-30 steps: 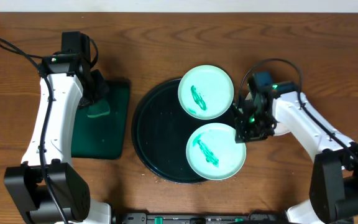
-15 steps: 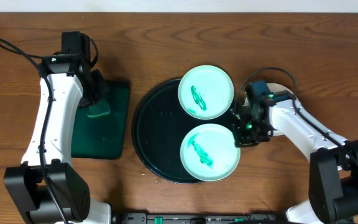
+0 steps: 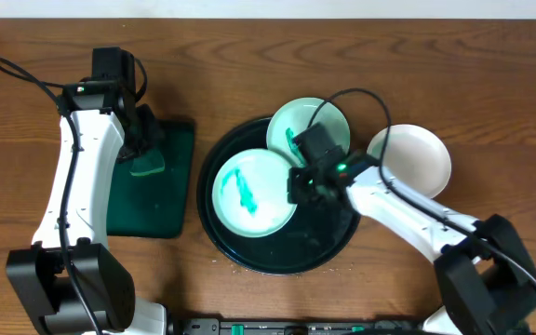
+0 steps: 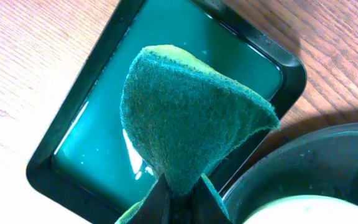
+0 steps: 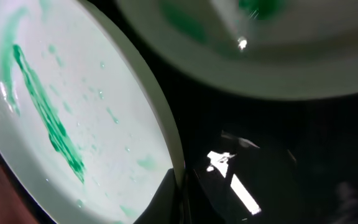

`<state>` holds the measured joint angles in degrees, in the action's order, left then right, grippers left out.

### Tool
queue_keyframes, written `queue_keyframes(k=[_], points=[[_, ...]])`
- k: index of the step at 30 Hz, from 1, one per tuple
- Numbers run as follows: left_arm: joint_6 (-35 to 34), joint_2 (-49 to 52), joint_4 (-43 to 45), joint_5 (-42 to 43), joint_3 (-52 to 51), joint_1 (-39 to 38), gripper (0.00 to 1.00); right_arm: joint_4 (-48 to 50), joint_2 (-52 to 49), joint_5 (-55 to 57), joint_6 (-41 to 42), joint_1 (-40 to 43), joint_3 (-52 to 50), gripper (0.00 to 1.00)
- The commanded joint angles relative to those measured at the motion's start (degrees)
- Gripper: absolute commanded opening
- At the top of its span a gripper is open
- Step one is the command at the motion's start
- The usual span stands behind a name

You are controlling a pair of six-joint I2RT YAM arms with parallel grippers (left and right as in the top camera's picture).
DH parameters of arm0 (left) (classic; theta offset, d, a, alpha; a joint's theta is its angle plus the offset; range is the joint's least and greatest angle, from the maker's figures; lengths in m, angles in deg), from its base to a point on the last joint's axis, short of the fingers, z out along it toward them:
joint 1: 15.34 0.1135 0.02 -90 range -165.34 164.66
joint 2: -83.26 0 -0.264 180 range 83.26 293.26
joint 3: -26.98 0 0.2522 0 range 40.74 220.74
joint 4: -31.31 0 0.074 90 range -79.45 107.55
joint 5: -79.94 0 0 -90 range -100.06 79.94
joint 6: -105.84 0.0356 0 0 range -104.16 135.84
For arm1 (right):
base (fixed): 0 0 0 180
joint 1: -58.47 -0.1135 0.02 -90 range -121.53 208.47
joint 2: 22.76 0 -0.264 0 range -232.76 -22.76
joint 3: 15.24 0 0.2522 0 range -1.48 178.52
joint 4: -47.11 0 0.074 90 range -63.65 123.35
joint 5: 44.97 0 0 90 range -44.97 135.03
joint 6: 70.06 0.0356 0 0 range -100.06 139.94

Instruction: Clean dirty plates on tray and stack at the side

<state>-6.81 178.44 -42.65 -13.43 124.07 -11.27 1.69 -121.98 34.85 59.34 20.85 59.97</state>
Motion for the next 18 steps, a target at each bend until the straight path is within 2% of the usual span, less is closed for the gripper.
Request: queue_keyframes(k=[1, 6, 7, 8, 9, 11, 14, 17, 18], points=[[-0.5, -0.3, -0.2, -0.5, -0.7, 0.1, 0.07, 0.2, -1.3, 1.1, 3.4, -2.1, 0.8, 0.02], [-0.6, -0.3, 0.1, -0.5, -0.7, 0.1, 0.07, 0.0, -2.8, -0.8, 3.4, -2.6, 0.8, 0.02], [-0.5, -0.3, 0.0, -0.5, -0.7, 0.1, 0.07, -0.1, -3.5, -2.2, 3.2, -2.3, 1.2, 0.07], [-0.5, -0.3, 0.0, -0.5, -0.7, 0.1, 0.07, -0.3, -3.8, -2.6, 2.4, -2.1, 1.5, 0.18], [-0.5, -0.3, 0.0, -0.5, -0.7, 0.1, 0.07, -1.5, -4.1, -3.7, 0.6, -1.8, 2.6, 0.34], [-0.5, -0.3, 0.0, -0.5, -0.7, 0.1, 0.07, -5.1, -4.5, -4.0, -3.0, -1.4, 5.3, 0.42], [-0.5, -0.3, 0.1, -0.5, -0.7, 0.1, 0.07, -12.4, -5.0, -3.1, -9.4, -1.3, 10.6, 0.44], [-0.5, -0.3, 0.1, -0.5, -0.7, 0.1, 0.07, -12.9, -5.5, -1.7, -14.2, -1.4, 12.1, 0.42], [-0.5, -0.3, 0.1, -0.5, -0.7, 0.1, 0.07, -11.3, -6.5, -1.2, -17.2, -1.4, 12.2, 0.38]])
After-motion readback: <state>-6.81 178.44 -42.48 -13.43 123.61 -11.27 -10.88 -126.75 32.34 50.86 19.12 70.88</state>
